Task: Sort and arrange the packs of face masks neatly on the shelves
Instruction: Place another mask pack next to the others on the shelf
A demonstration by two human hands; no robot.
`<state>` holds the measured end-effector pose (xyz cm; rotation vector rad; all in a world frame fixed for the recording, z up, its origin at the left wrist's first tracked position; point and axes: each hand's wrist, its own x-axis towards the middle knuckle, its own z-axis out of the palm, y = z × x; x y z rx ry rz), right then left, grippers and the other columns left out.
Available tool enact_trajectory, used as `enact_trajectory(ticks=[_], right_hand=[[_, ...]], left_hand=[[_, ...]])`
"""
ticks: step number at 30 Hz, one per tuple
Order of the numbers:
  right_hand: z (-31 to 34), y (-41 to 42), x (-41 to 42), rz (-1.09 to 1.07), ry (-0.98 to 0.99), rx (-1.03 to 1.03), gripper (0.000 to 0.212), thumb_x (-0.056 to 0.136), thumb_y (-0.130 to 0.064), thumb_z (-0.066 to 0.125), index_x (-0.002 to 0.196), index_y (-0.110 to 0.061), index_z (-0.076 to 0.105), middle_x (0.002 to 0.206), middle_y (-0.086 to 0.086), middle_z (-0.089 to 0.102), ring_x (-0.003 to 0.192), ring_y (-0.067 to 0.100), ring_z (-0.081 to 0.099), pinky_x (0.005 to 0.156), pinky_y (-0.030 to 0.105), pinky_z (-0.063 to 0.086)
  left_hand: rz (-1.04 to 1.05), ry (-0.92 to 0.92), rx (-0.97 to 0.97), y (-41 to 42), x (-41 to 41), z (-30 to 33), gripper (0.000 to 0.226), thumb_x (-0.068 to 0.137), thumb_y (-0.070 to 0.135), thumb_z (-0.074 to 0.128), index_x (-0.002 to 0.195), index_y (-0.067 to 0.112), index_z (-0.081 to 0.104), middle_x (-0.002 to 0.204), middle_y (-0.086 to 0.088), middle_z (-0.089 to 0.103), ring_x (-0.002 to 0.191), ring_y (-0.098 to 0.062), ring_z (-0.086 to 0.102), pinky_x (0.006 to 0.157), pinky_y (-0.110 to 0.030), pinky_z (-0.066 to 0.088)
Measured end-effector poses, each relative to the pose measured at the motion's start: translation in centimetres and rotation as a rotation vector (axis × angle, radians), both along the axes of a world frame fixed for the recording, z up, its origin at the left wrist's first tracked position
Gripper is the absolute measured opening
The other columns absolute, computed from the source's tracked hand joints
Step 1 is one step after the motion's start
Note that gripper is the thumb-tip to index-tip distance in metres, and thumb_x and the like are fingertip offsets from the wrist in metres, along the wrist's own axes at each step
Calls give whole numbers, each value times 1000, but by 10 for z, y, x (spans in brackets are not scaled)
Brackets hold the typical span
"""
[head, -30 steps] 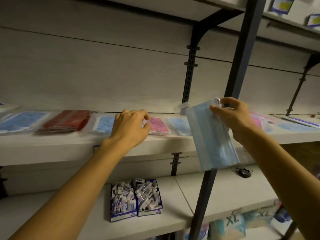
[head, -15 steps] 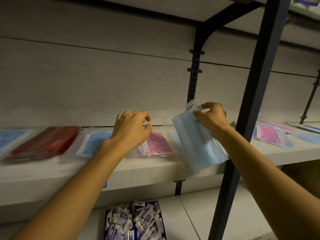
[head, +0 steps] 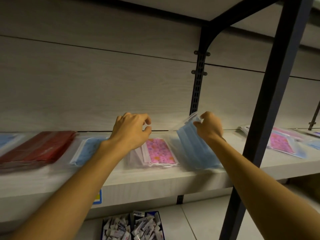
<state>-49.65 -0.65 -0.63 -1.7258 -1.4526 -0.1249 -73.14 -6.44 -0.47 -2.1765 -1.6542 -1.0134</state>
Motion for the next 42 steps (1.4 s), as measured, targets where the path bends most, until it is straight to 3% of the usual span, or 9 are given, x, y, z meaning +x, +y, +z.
enact_trajectory(ticks=[5,8,11,19,23,28,35,39,42], right_hand=[[-5,7,2,-20,-95,-68,31,92,-29,62,109,-3,56,92,10,58,81,23,55,77,38,53],[-5,8,3,-4,-104,-69,34,92,-30,62,113,-4,56,100,12,62,84,24,54,75,35,51],[-4,6,4,43,-68,-45,36,91,-29,64,114,-2,59,113,16,65,93,30,60,73,34,48],[-1,-11,-2,184,111,51,42,87,-28,70,120,-3,61,118,16,66,104,30,63,83,31,50],[-5,-38,-11,311,240,21,43,84,-29,73,120,-9,61,113,9,67,99,22,64,90,31,52],[-16,-70,-20,378,158,25,41,82,-36,73,116,-16,63,104,2,69,90,14,65,84,30,55],[-23,-122,3,495,204,40,37,83,-34,70,116,-20,61,102,-2,67,89,10,66,79,34,59],[-35,-166,33,547,200,56,34,83,-37,69,114,-26,60,100,-8,67,89,6,67,75,28,59],[-48,-191,58,521,139,14,30,86,-31,67,114,-28,57,98,-12,63,87,-2,63,71,13,53]], left_hand=[[24,13,-20,2,-1,-1,24,93,33,51,114,26,61,116,6,64,113,-20,51,92,-31,33],[28,11,-26,3,-1,-1,24,93,33,51,114,26,61,116,6,64,113,-20,51,91,-31,33],[25,10,-24,1,0,-4,23,92,31,52,112,26,62,114,5,65,112,-20,52,91,-31,34],[0,13,-24,-8,0,-5,23,93,31,52,113,25,62,114,5,65,111,-20,53,94,-32,35],[-42,4,-5,-12,9,-10,22,91,31,53,110,25,63,113,6,66,110,-21,55,93,-32,35],[-61,-4,8,-22,27,-21,24,90,34,53,112,28,61,110,6,66,108,-22,54,92,-32,35],[-112,-48,48,-53,44,-29,24,93,35,53,115,27,59,111,7,66,107,-18,52,92,-31,36],[-165,-97,69,-80,66,-40,22,91,35,56,111,27,61,109,8,66,105,-17,53,91,-30,37],[-167,-137,39,-100,94,-52,22,90,35,57,110,28,61,109,8,65,105,-17,52,90,-31,37]])
